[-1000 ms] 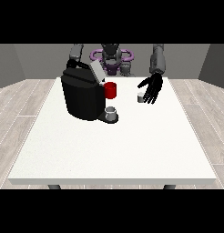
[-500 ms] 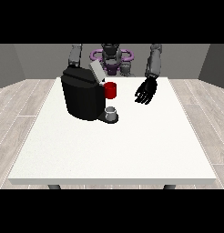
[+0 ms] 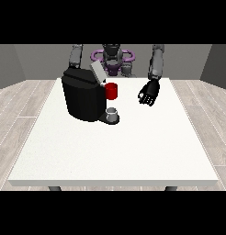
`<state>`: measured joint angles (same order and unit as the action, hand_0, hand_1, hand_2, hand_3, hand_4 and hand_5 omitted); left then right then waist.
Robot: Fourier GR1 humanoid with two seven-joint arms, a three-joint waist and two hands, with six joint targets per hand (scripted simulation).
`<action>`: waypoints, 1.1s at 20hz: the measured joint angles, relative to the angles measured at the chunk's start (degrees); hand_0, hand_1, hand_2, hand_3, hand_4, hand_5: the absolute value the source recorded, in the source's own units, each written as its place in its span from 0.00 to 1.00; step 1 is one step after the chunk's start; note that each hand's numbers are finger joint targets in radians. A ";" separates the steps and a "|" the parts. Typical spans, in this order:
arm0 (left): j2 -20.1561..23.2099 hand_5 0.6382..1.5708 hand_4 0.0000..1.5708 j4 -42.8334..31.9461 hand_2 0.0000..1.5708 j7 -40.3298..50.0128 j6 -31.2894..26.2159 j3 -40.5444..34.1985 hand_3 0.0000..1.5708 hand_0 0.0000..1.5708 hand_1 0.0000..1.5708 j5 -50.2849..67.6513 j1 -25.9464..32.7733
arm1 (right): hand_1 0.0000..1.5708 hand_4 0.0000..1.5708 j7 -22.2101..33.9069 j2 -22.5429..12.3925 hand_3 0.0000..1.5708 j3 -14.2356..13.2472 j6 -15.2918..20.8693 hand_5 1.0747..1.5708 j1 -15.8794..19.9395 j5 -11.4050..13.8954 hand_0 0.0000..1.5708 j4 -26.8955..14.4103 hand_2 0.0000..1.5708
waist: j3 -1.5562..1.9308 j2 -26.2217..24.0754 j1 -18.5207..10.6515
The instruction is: Insert the coffee pod into the coffee machine and close the lid
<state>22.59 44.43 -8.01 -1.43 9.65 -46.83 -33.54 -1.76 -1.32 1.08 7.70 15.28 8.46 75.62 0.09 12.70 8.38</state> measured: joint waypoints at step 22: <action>-5.98 1.00 0.34 0.29 0.89 -1.48 -13.94 -4.34 0.85 0.90 0.90 2.56 -10.23 | 0.00 0.00 -1.49 -0.71 0.00 -2.28 4.24 1.00 -0.71 2.57 0.00 -12.39 0.00 | -0.06 -8.64 -3.36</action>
<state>16.61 44.72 -9.49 -15.37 5.31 -44.27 -43.76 -3.25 -2.02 -1.20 11.94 14.57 11.04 63.23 0.03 4.06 5.02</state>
